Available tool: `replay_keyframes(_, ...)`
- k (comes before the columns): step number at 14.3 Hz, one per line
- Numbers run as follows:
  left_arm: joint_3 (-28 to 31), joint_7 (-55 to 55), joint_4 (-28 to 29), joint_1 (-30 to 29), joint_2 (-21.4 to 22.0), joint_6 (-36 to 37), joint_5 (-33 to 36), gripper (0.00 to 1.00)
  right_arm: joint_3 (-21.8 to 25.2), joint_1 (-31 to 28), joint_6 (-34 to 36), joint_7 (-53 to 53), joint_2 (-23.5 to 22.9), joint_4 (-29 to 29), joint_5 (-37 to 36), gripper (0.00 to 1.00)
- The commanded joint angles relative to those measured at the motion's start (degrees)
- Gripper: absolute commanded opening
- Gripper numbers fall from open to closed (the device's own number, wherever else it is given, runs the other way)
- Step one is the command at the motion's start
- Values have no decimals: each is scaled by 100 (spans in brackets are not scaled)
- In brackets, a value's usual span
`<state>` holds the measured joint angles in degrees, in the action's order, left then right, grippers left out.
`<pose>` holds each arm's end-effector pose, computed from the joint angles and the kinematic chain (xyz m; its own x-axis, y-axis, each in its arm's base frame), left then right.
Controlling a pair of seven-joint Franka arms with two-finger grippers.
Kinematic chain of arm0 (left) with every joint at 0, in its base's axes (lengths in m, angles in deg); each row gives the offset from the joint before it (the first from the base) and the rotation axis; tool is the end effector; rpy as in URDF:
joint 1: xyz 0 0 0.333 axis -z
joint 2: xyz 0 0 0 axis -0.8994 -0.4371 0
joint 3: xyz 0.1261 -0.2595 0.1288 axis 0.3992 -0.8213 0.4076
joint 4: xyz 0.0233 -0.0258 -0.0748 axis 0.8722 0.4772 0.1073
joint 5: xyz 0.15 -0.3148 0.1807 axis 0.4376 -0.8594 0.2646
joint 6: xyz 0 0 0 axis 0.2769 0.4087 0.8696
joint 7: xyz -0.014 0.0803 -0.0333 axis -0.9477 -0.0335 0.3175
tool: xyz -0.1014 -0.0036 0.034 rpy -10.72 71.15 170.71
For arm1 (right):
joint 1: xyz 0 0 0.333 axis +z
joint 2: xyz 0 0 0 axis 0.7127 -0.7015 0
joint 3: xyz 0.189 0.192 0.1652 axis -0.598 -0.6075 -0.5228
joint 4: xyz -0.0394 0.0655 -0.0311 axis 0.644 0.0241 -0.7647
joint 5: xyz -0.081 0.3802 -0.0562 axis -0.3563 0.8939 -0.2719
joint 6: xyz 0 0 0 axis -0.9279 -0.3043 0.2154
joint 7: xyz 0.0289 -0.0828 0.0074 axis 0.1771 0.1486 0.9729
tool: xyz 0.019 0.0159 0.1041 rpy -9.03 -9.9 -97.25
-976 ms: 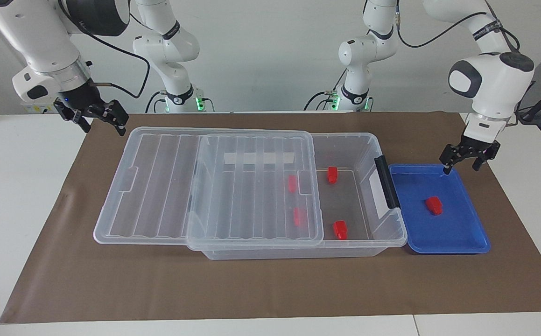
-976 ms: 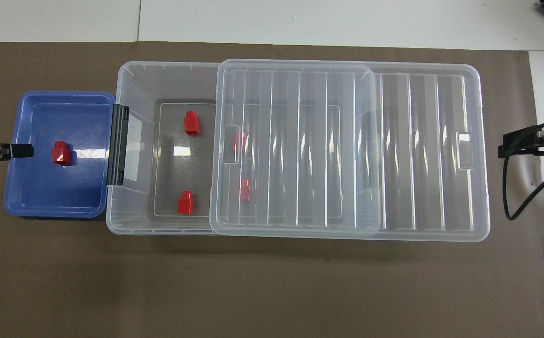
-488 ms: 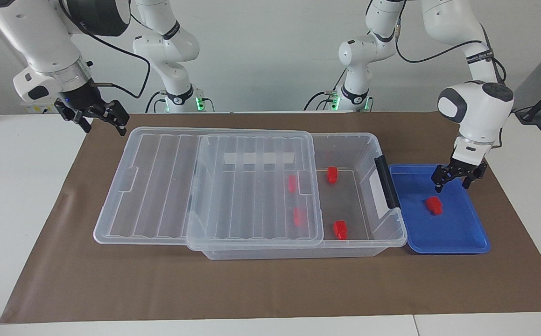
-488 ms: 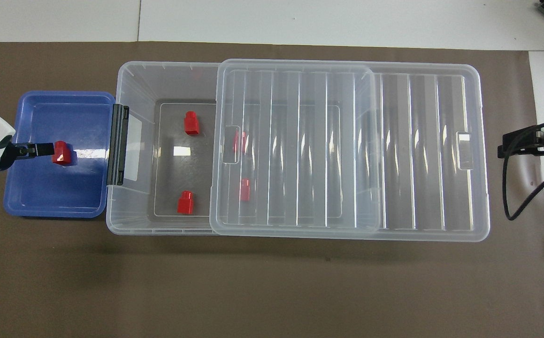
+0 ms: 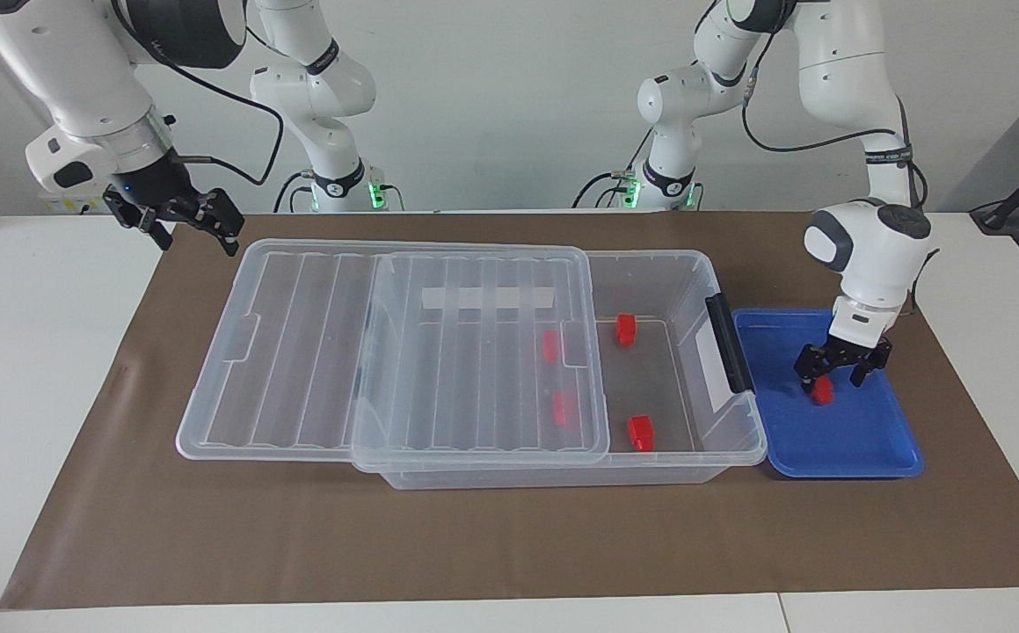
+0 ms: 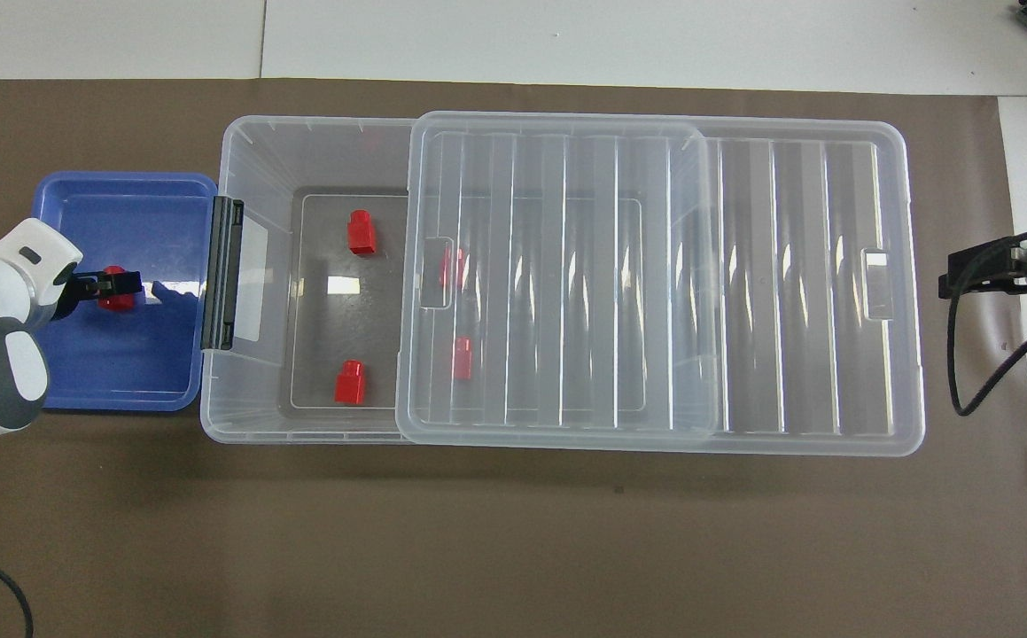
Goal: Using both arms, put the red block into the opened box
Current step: 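Grasp the red block in the blue tray with the left gripper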
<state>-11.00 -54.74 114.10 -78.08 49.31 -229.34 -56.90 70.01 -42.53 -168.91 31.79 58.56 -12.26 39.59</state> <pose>0.5889 0.1015 0.2984 0.9544 0.0121 0.2983 0.0232 -0.9992 -0.0337 0.5527 -0.0323 0.6137 0.9891 -0.1458 -0.0210 -0.1458 -0.9893 0.0033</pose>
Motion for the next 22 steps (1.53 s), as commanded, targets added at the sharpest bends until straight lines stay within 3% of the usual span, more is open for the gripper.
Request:
replay_keyframes(1,-5,-66,35,2,-15,-164,-22,95,-18,-20,23,21,36,-16,106,100)
replay_keyframes(4,-5,-66,35,11,-15,-164,-22,78,-18,-20,23,4,36,-16,115,100)
replay_keyframes(5,4,-66,44,11,-15,-155,-22,67,-27,-29,23,-5,36,-16,115,100)
replay_keyframes(8,4,-66,35,2,-15,-137,-22,22,-27,-20,23,-14,36,-42,115,100)
replay_keyframes(9,4,-66,35,-6,-15,-111,-22,12,-27,-29,14,-14,36,-51,115,100)
replay_keyframes(14,4,-74,-131,-6,90,274,-22,6,-27,-38,14,-23,45,-60,115,100)
replay_keyframes(19,4,-249,-1464,20,644,2907,-13,6,-27,-47,14,-23,45,-60,115,100)
replay_keyframes(22,-31,-592,-1976,125,837,3921,-4,6,-27,-47,14,-23,45,-60,115,100)
